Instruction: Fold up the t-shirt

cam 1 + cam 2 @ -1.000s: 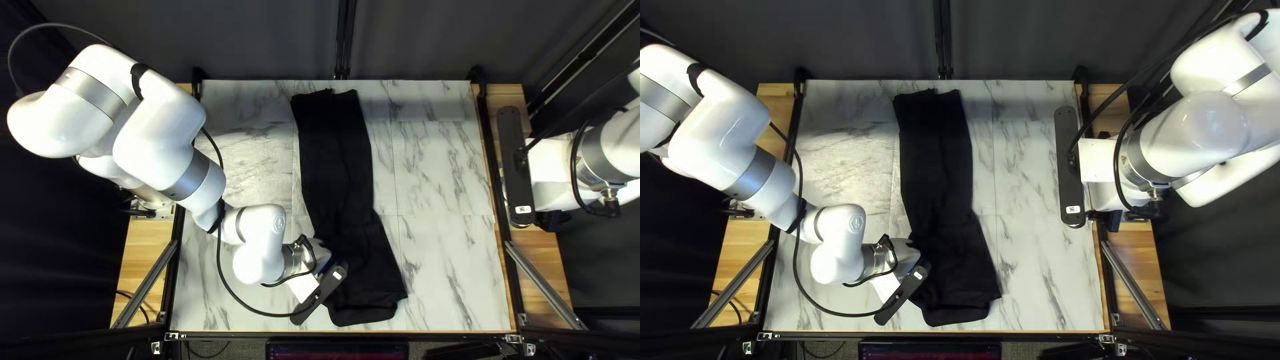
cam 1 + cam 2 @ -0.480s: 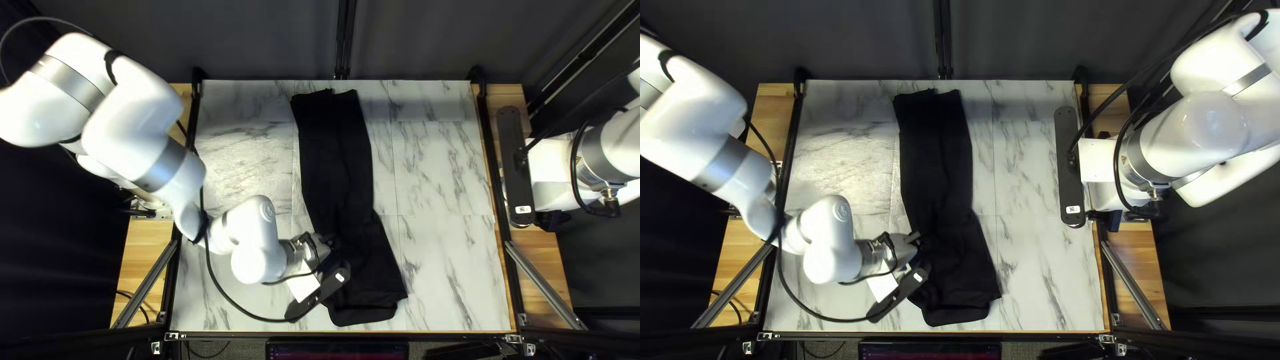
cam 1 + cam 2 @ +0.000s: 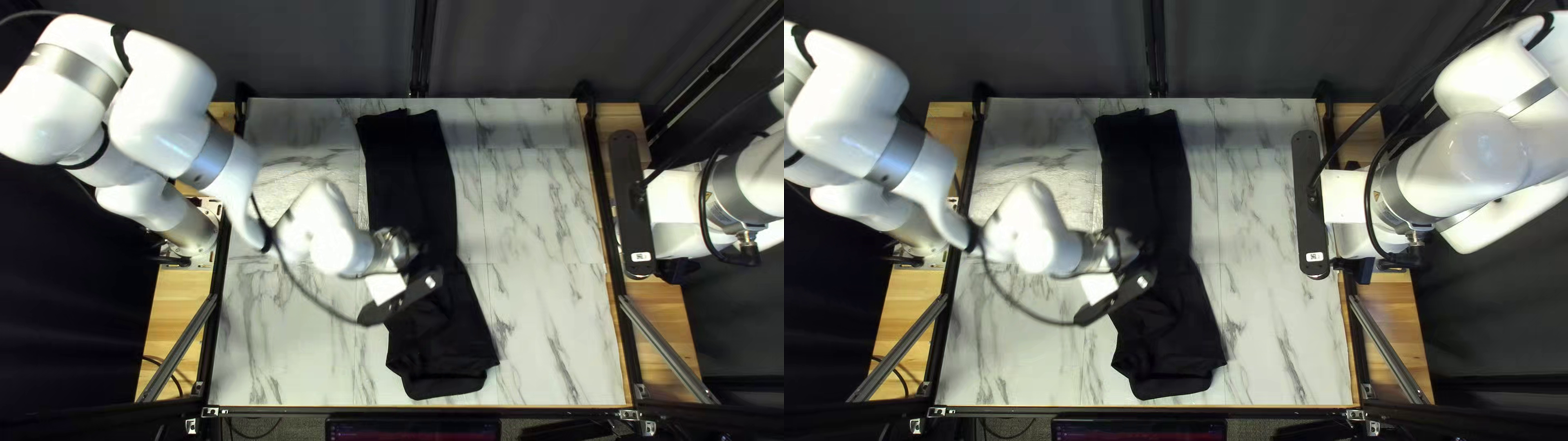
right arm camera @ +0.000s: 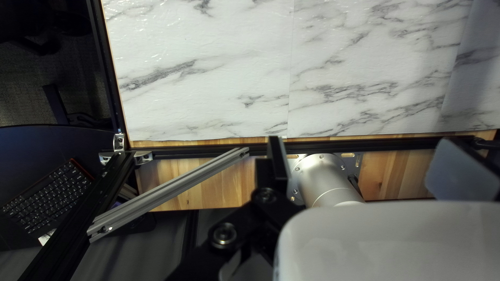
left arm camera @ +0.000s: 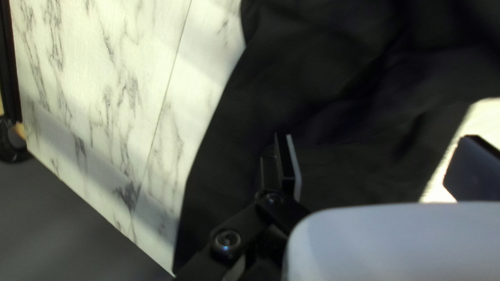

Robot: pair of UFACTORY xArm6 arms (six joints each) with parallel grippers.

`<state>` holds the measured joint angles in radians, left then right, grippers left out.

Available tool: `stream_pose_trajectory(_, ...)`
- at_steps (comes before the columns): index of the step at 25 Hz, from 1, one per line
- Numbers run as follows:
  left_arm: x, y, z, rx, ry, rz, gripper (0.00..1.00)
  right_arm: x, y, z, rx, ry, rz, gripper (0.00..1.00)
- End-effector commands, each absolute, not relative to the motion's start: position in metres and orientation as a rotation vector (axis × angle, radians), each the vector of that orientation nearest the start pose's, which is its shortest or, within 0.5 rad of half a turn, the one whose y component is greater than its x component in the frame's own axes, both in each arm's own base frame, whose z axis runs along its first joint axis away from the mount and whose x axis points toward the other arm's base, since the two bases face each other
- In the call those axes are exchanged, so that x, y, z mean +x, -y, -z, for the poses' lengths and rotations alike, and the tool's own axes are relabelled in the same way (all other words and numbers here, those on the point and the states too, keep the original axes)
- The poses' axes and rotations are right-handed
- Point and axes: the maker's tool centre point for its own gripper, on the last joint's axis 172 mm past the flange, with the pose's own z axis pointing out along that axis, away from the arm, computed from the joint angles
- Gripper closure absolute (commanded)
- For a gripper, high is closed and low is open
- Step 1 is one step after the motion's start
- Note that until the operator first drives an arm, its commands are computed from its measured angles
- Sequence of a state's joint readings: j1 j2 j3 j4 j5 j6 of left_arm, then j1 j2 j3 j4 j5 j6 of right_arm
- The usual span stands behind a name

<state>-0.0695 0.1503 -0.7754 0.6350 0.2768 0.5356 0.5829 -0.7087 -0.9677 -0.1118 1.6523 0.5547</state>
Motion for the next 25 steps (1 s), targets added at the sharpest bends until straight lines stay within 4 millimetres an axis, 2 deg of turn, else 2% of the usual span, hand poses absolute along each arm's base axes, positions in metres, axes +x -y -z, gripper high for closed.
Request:
stream_pose_trajectory(1, 0.515, 0.035, -0.072, -2.291, -1.594, 0.367, 0.0, 0.242, -0.123, -0.366, -3.22, 0.028, 0.129, 0.0)
stream_pose_trajectory(7, 0.518, 0.058, -0.057, -2.295, -1.636, 0.381, 0.0, 0.242, -0.123, -0.366, -3.22, 0.028, 0.129, 0.0)
stream_pose_trajectory(11, 0.533, 0.08, -0.051, -2.292, -1.672, 0.406, 0.0, 0.242, -0.123, -0.366, -3.22, 0.028, 0.129, 0.0)
stream_pose_trajectory(13, 0.538, 0.083, -0.051, -2.29, -1.682, 0.422, 0.0, 0.242, -0.123, -0.366, -3.22, 0.028, 0.129, 0.0)
stream_pose_trajectory(17, 0.545, 0.085, -0.054, -2.284, -1.689, 0.468, 0.0, 0.242, -0.123, -0.366, -3.22, 0.028, 0.129, 0.0)
stream_pose_trajectory(25, 0.562, 0.076, -0.06, -2.265, -1.668, 0.632, 0.0, 0.242, -0.123, -0.366, -3.22, 0.028, 0.129, 0.0)
